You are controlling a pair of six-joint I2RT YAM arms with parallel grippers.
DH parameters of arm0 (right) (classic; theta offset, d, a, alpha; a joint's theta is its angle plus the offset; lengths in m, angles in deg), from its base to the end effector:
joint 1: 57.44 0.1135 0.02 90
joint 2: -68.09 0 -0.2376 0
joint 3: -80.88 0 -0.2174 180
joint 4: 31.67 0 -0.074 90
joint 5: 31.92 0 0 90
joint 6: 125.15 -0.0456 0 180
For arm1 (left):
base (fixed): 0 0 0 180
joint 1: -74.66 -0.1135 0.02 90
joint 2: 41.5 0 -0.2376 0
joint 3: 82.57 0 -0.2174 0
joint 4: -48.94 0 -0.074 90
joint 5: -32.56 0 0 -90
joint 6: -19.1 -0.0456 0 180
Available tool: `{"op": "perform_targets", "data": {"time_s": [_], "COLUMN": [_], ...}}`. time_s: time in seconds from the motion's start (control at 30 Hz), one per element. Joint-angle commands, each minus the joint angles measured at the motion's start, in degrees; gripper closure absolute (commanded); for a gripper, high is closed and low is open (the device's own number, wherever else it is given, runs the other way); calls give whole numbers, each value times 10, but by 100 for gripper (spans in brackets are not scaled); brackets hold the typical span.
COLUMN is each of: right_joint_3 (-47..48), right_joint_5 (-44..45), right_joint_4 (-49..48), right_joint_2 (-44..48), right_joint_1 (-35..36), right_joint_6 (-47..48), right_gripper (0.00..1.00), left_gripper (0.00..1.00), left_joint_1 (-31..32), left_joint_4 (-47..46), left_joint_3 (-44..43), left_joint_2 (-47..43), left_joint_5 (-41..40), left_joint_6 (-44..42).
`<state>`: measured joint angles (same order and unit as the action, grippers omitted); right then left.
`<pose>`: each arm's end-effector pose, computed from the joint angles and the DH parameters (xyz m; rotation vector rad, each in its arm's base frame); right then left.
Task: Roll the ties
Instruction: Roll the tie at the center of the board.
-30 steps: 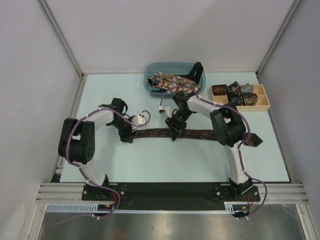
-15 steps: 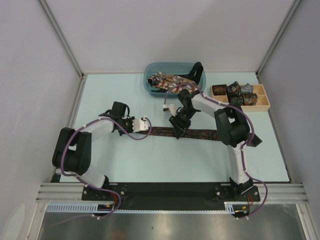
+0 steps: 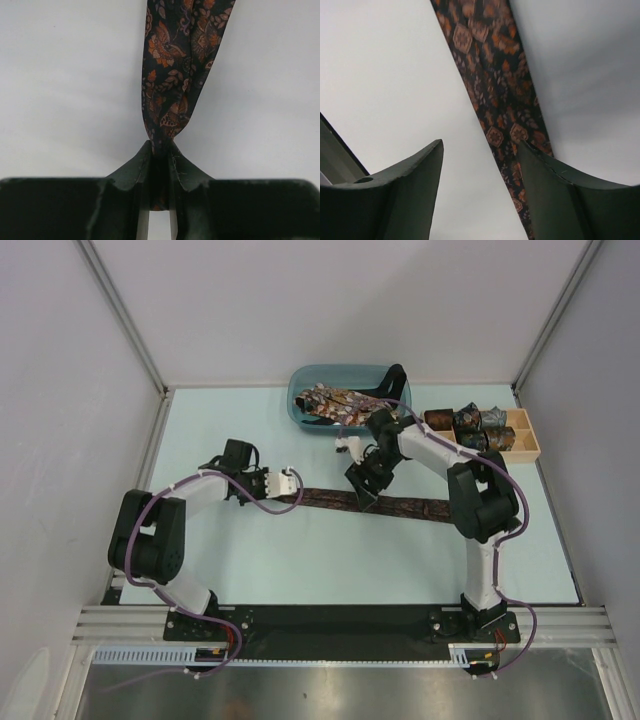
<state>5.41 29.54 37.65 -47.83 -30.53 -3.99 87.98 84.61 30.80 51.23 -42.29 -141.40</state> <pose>0.3070 0.1803 0.1717 -1.4480 2.4860 0.7224 0.2720 -0.0767 0.1512 1.7918 1.8669 0.0092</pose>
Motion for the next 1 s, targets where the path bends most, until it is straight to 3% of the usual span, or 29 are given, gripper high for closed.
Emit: {"op": "perform_targets", "data": {"time_s": [0.0,0.13,0.2,0.4,0.73,0.87,0.97], "right_joint_3": [53,83,97,140,62,29,3], "right_joint_5": [-21,-10,1,-8,-16,9,51], "right_joint_4": [-46,-91,-114,-101,-78,-88,-107], "right_joint_2": [-4,-40,-56,-116,-63,-43,-27], "right_joint_1": [10,22,27,30,74,82,83], "right_joint_6": [-43,-81,-110,-143,-88,-69,-55], "right_gripper": [32,33,39,42,51,50,39], "left_gripper": [79,78,78,77,77,77,77], "left_joint_1": [-2,-2,-2,-3,-4,-5,-8], "left_joint_4": [7,7,7,7,5,9,16], "left_joint_3": [3,3,6,2,-6,-6,-8], "left_joint_2": [2,3,2,0,8,7,5], "left_joint_5": [6,1,2,7,8,8,7], "left_joint_6": [6,18,25,41,67,66,66]}}
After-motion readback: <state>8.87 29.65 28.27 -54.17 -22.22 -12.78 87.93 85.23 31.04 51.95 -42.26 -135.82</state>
